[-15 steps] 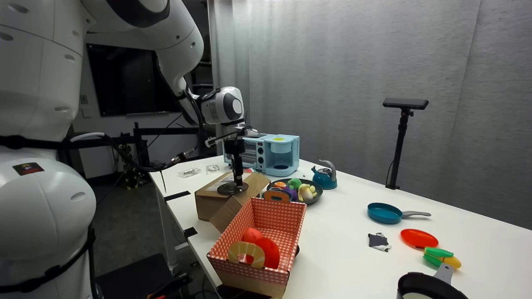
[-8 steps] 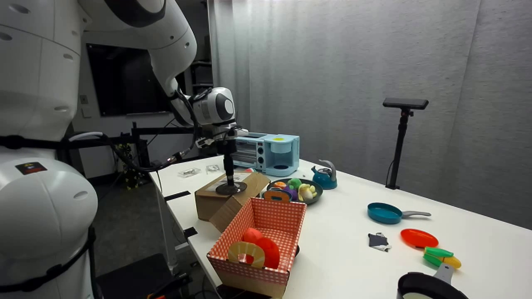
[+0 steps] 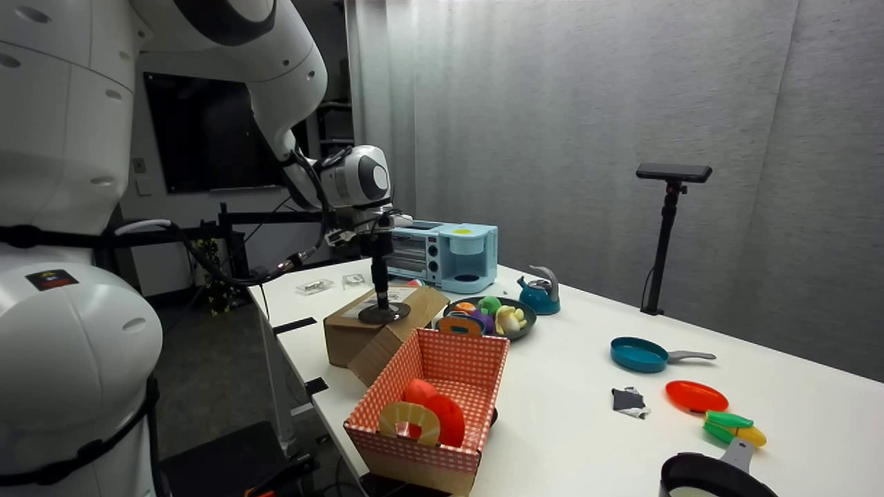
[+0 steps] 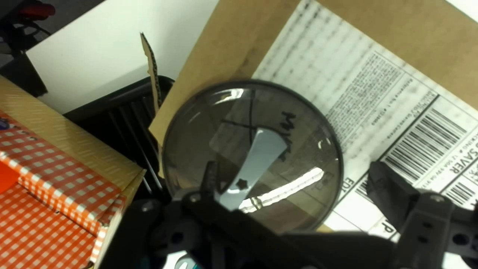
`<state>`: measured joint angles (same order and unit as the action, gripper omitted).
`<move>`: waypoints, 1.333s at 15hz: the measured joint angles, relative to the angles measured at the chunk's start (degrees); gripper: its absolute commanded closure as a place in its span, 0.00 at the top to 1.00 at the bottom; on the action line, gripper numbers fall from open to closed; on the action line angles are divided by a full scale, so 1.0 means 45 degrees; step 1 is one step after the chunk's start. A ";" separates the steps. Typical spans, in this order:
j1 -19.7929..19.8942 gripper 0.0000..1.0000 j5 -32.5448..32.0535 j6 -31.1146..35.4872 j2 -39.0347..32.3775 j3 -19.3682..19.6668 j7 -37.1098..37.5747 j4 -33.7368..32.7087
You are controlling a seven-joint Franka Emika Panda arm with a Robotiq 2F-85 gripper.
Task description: Pick up the glass lid from the box and put it on the light blue pot.
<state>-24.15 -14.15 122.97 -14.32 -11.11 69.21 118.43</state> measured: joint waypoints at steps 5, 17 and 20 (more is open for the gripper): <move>0.0002 0.42 0.0000 0.0014 -0.0018 -0.0014 -0.0005 -0.0068; 0.0001 0.41 -0.0666 0.0003 -0.0018 0.0032 0.1267 -0.0091; 0.0191 0.41 -0.1956 -0.0398 0.0081 0.0501 0.1693 -0.0318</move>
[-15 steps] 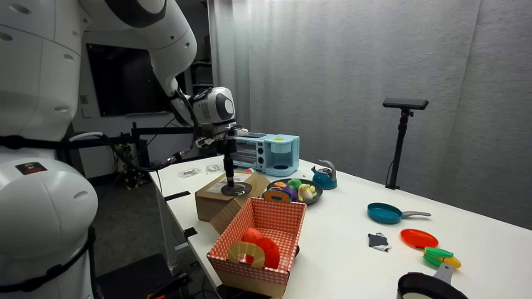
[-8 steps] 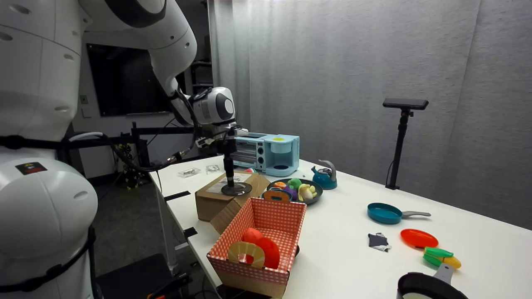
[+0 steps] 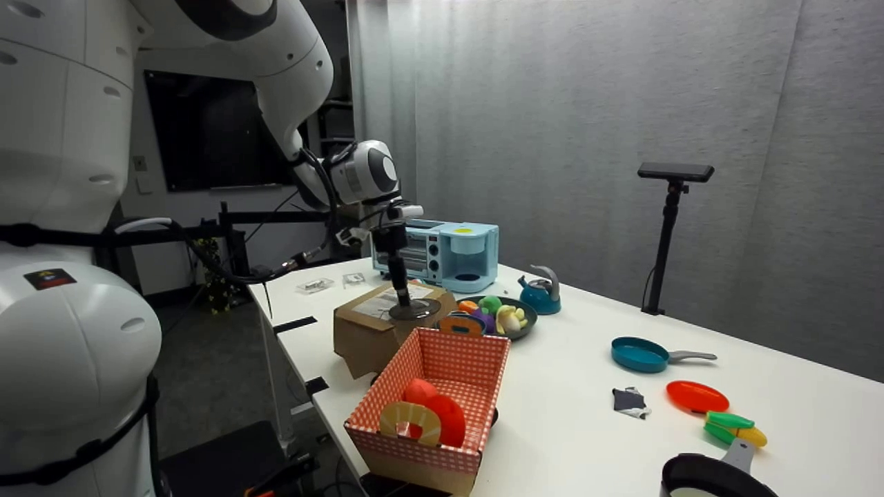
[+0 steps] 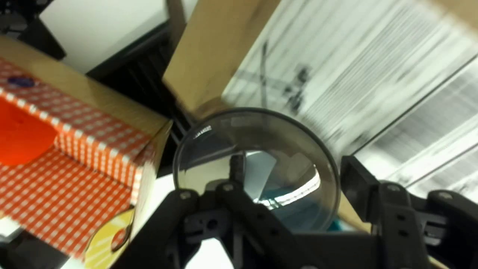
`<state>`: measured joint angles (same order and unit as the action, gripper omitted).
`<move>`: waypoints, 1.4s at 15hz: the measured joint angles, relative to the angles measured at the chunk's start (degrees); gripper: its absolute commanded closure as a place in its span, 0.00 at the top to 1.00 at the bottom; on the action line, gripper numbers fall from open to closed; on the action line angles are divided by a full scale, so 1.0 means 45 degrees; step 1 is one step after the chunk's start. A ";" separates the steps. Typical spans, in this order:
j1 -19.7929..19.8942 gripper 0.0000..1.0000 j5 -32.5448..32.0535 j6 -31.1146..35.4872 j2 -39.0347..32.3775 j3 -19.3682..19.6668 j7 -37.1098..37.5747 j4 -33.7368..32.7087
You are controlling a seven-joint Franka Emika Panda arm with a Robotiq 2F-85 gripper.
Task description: Pick up the glass lid from the box and put it on the light blue pot.
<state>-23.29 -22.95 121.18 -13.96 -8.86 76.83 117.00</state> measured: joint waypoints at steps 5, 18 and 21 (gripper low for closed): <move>0.1620 0.41 -0.1695 -0.0879 -0.0065 0.1493 -0.1556 -0.1440; 0.1966 0.41 -0.0907 -0.1654 -0.2728 0.1194 -0.7257 -0.5052; 0.1695 0.41 -0.0546 -0.2011 -0.3236 0.1174 -0.8054 -0.5595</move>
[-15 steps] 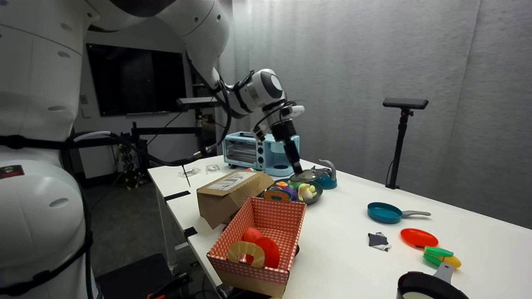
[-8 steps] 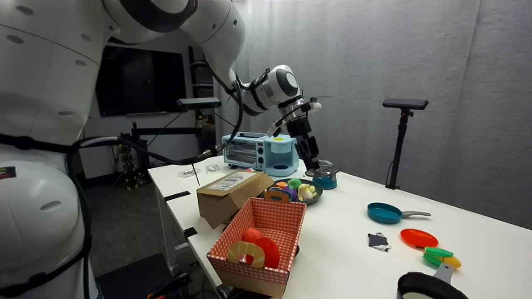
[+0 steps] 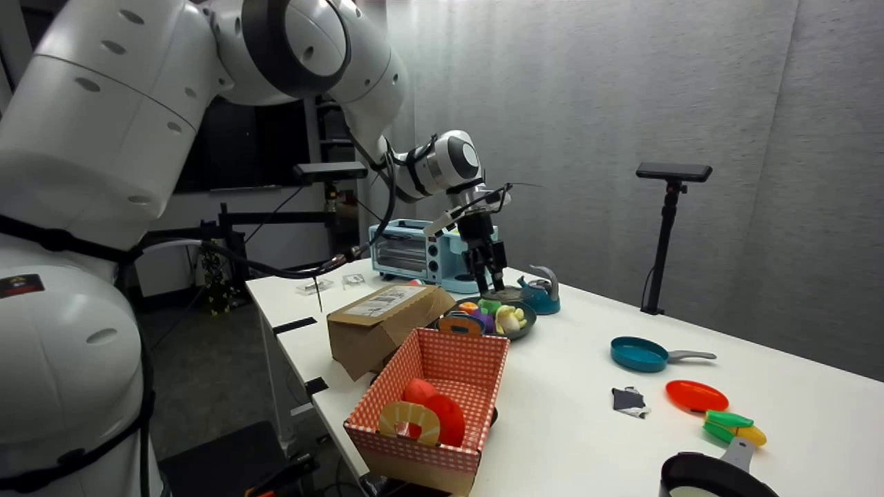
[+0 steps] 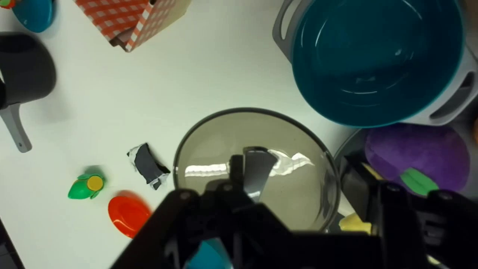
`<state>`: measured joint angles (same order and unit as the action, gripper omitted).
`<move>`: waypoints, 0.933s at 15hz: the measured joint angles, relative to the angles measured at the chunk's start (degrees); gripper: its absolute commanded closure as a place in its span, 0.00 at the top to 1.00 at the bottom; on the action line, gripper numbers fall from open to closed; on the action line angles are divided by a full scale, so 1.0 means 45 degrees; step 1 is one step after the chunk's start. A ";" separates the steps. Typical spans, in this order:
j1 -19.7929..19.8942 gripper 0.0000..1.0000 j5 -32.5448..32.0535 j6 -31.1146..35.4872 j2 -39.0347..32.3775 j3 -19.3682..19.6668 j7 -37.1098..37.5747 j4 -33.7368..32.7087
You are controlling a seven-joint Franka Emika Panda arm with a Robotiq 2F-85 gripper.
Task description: Pick up the glass lid from the box and put it on the light blue pot.
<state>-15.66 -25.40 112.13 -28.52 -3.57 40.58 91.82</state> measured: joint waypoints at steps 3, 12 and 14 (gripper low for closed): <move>-0.0067 0.41 0.0512 -0.0146 -0.0262 -0.0018 -0.0798 -0.0287; -0.0336 0.41 0.1822 -0.0789 -0.0275 -0.0227 -0.2378 -0.0306; -0.0476 0.41 0.1964 -0.1008 -0.0269 -0.0302 -0.2403 -0.0291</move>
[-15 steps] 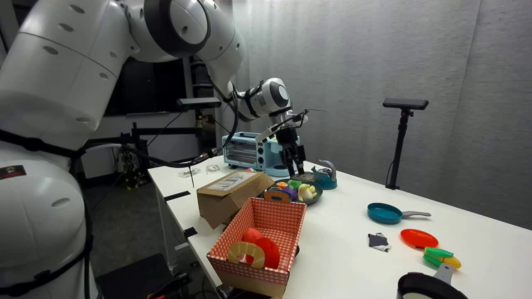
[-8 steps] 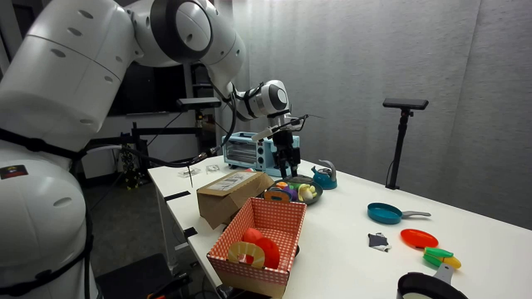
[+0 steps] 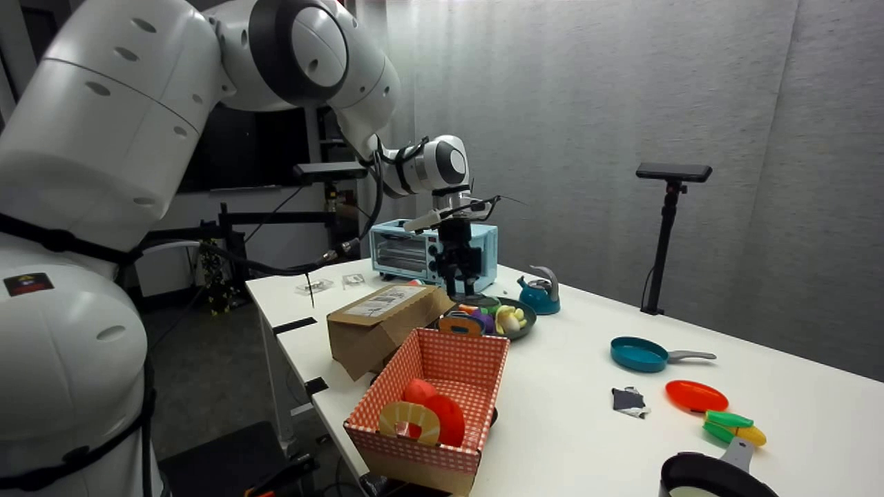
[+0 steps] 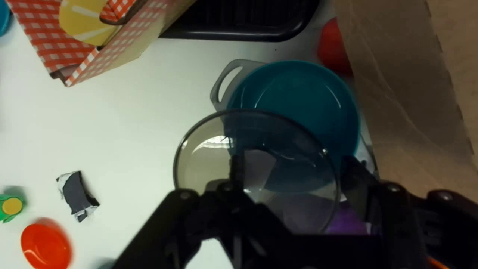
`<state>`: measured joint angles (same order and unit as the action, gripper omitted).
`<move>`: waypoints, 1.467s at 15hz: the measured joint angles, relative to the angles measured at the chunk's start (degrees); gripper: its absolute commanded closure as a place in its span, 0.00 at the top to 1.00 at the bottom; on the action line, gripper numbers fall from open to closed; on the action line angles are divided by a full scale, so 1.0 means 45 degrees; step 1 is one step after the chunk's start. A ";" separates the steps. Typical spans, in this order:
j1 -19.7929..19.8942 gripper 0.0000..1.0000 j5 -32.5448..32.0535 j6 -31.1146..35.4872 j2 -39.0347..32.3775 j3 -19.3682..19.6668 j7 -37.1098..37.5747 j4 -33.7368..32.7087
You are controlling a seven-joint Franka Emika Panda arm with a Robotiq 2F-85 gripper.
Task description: Pick up the glass lid from the box and put it on the light blue pot.
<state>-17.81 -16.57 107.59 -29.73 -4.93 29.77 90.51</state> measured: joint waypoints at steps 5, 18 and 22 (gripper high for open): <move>-0.0261 0.41 0.0243 -0.0185 0.0012 -0.0181 -0.0002 0.0107; -0.0261 1.00 0.0786 -0.0185 0.0028 -0.0173 0.0000 0.0452; -0.0194 1.00 0.0786 -0.0185 0.0023 -0.0095 -0.0023 0.0521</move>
<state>-18.68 -13.03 106.76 -29.63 -5.36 29.67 92.85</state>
